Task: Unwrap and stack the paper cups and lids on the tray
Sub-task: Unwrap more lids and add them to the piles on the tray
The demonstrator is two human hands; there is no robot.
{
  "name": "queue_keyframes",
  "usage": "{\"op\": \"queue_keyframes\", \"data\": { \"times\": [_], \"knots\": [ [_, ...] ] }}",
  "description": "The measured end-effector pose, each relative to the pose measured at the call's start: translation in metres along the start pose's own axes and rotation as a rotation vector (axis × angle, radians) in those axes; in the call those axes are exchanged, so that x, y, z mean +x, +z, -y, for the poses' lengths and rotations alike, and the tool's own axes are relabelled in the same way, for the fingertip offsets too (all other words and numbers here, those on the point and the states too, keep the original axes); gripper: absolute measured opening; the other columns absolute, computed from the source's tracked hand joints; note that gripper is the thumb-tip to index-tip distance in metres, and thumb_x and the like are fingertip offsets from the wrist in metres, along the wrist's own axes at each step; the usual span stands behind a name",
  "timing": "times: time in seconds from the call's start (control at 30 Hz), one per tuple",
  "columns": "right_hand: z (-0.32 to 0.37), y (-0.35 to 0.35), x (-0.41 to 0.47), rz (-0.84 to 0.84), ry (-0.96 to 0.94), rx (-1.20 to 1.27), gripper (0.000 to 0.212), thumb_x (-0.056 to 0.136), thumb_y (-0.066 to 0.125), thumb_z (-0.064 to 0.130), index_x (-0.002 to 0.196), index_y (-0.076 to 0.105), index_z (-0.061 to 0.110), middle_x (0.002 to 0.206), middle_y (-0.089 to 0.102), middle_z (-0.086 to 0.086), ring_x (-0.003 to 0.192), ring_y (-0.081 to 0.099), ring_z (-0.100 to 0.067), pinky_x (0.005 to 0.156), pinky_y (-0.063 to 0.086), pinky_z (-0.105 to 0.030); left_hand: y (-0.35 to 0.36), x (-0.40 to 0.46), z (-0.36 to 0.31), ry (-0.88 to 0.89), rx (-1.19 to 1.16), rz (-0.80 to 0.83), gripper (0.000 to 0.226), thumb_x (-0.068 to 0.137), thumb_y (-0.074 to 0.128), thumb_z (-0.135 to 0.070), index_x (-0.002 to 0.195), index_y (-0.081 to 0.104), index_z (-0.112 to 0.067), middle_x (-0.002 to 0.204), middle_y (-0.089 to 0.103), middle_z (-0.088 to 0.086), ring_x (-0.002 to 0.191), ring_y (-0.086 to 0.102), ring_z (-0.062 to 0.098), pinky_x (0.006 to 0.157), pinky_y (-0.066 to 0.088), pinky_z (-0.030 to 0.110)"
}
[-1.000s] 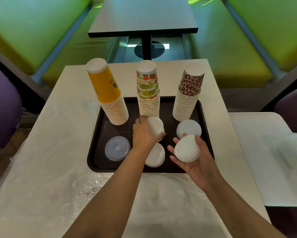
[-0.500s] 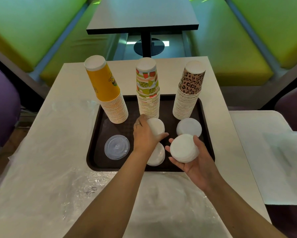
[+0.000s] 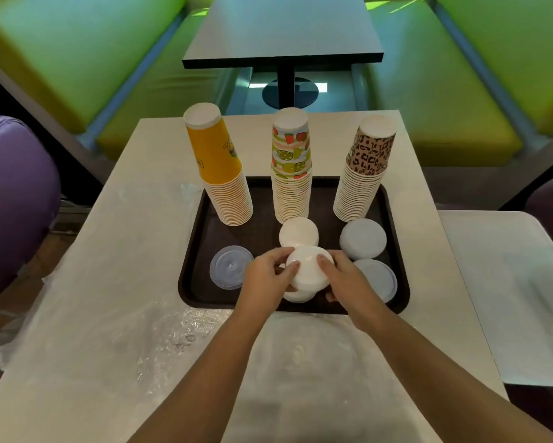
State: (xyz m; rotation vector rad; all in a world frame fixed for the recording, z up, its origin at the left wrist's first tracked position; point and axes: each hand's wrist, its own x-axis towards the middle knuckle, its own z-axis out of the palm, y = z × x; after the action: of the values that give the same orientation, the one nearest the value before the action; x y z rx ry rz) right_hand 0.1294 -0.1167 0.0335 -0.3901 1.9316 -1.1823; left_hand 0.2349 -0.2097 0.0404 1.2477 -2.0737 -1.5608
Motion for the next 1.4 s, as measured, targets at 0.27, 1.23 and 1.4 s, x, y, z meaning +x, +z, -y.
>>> {"op": "queue_keyframes", "data": {
  "times": [0.27, 1.23, 1.4],
  "knots": [
    [-0.012, 0.020, 0.023, -0.119, -0.163, -0.347, 0.040, 0.097, 0.046, 0.033, 0.133, 0.050, 0.015, 0.130, 0.047, -0.010, 0.113, 0.052, -0.021, 0.098, 0.042, -0.029, 0.003, 0.015, 0.014, 0.113, 0.287, -0.170, 0.037, 0.090, 0.063, -0.022, 0.125, 0.060, -0.013, 0.121, 0.063, 0.005, 0.103, 0.060, 0.016, 0.084, 0.046, 0.020],
    [-0.029, 0.041, -0.003, -0.063, -0.142, -0.139, 0.053, 0.098, 0.046, 0.019, 0.146, 0.024, 0.022, 0.144, 0.040, -0.002, 0.129, 0.042, -0.020, 0.104, 0.037, -0.032, 0.026, -0.005, 0.027, -0.202, -0.080, -0.030, 0.053, 0.101, 0.035, -0.011, 0.150, 0.018, -0.018, 0.148, 0.034, 0.006, 0.133, 0.036, 0.024, 0.108, 0.031, 0.034],
    [-0.029, 0.040, -0.005, -0.060, -0.132, -0.164, 0.055, 0.098, 0.046, 0.020, 0.148, 0.020, 0.019, 0.147, 0.037, -0.004, 0.131, 0.040, -0.021, 0.105, 0.036, -0.032, 0.027, -0.007, 0.027, -0.212, -0.094, -0.025, 0.052, 0.100, 0.035, -0.010, 0.149, 0.020, -0.018, 0.147, 0.036, 0.007, 0.132, 0.037, 0.023, 0.108, 0.032, 0.034]
  ]
}}
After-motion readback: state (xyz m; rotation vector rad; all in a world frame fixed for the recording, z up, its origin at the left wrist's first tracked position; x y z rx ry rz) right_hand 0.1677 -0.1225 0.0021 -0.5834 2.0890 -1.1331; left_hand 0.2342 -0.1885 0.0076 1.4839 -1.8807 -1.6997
